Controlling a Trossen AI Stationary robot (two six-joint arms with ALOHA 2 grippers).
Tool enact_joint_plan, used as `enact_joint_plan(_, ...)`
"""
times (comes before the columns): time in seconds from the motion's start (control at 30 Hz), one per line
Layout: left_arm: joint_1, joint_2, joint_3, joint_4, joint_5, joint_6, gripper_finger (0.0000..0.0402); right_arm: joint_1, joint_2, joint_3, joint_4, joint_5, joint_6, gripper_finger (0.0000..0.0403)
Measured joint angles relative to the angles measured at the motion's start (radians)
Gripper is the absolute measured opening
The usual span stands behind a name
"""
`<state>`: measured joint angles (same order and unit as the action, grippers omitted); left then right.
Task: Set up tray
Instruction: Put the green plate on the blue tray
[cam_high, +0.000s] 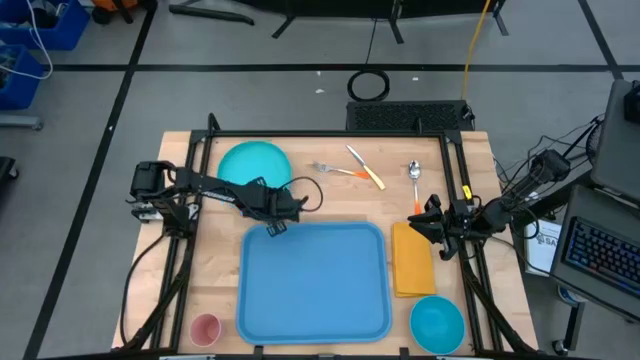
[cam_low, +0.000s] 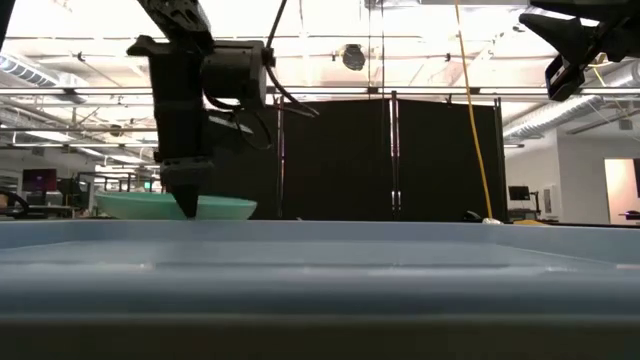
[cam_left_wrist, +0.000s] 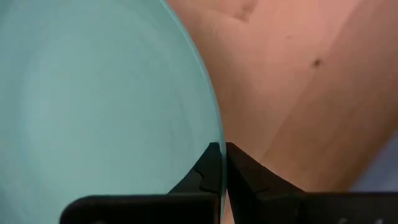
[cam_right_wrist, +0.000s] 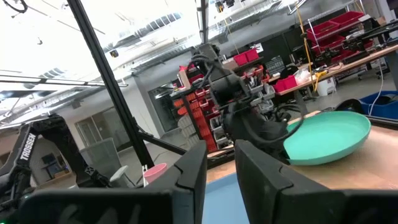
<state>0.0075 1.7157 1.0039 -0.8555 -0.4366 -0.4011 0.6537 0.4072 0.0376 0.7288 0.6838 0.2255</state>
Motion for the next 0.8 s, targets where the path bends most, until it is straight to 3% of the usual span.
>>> enact_joint_plan(0.2,-0.100,0.000,0.051,-0.020,0.014,-0.007,0.0007,0.000,0.000,0.000,0.000,0.000,-0.001,0.0075)
enact_joint_plan(0.6,-0.335,-0.001,0.357,-0.071,0.026,-0.001,0.0007,0.000,0.000,0.000,-0.001,0.000,-0.001,0.0075)
enact_joint_plan(0.8,-0.432,-0.002,0.414,-0.015,0.058,0.000,0.0007,0.000,0.000,0.000,-0.001,0.000,-0.001,0.0075)
